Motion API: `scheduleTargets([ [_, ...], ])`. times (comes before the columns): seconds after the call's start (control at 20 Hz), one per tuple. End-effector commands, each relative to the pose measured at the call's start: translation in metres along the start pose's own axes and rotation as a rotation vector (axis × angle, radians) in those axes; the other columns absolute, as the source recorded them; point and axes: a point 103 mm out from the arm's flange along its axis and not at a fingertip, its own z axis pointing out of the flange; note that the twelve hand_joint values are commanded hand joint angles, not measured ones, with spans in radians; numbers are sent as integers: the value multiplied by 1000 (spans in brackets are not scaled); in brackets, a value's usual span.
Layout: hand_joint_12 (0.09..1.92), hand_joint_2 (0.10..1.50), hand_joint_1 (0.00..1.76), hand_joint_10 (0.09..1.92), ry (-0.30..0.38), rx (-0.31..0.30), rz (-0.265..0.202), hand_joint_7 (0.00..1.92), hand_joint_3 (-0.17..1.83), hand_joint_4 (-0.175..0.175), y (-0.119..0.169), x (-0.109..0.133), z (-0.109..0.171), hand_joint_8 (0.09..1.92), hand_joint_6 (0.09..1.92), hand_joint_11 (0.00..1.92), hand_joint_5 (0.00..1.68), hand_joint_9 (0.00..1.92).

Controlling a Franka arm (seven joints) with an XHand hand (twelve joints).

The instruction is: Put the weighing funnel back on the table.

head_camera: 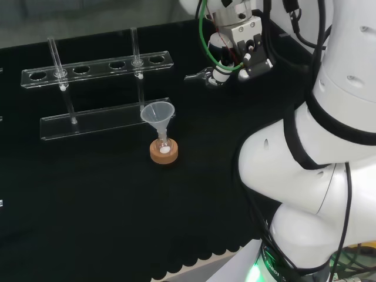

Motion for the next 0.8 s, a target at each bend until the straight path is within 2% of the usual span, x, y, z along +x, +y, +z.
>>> scheduleTargets([
  [0.05,1262,628,1099,511,44,4,-1,420,784,175,59,-21,39,648,892,496,1184,780],
  [0.5,1260,628,1100,513,75,45,-12,421,785,175,94,-35,74,649,894,506,1183,782],
  [0.8,1257,628,1100,513,84,67,-21,421,785,175,105,-39,93,650,895,509,1183,782],
])
